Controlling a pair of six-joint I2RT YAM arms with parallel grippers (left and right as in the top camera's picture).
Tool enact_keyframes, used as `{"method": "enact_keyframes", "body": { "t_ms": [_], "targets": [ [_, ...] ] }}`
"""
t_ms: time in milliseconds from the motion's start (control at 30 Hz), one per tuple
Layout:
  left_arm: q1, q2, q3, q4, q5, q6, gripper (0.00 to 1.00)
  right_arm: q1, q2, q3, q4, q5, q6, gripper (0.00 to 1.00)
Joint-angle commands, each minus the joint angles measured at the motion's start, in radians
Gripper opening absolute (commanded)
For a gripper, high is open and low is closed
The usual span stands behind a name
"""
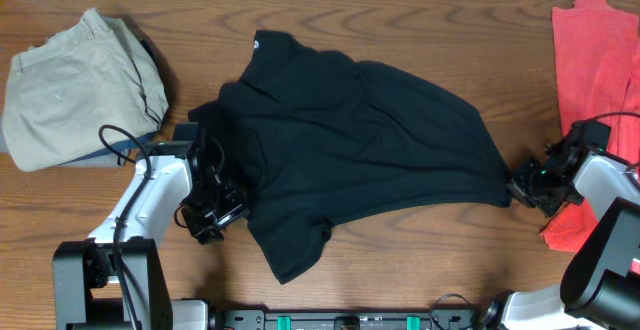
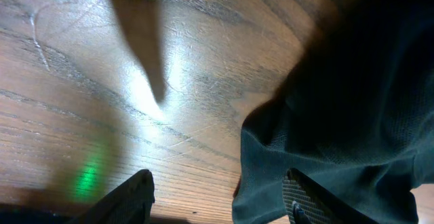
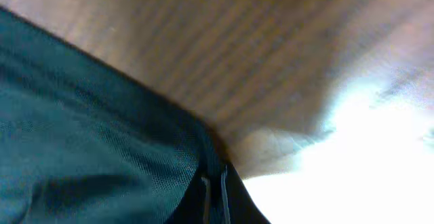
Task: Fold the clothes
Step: 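Grasp the shirt's right hem corner with the right gripper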
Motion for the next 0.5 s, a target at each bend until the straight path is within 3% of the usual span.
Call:
{"method": "enact_keyframes", "body": {
  "t_ms": [0, 33, 133, 200, 367, 467],
  "targets": [
    [-0.003, -0.011, -0.011, -0.002, -0.002, 0.026, 0.63, -0.048, 0.027, 0.041, -0.025, 0.037, -0.008, 0.01],
    [-0.003, -0.011, -0.013, -0.002, -0.002, 0.026, 0.63, -0.057, 0.027, 0.057, -0.031, 0.036, -0.013, 0.02],
    [-0.003, -0.011, -0.028, 0.004, -0.002, 0.025, 0.64, -0.073, 0.027, 0.104, -0.069, 0.028, -0.04, 0.31],
    [-0.003, -0.011, -0.045, 0.016, -0.002, 0.025, 0.66, -0.071, 0.027, 0.122, -0.121, 0.028, -0.04, 0.42],
    [-0.003, -0.011, -0.07, 0.04, -0.002, 0.025, 0.66, -0.049, 0.028, 0.118, -0.246, -0.024, -0.04, 0.53],
    [-0.003, -0.011, -0.07, 0.048, -0.002, 0.025, 0.66, -0.031, 0.028, 0.111, -0.274, -0.024, -0.039, 0.66]
  ]
}}
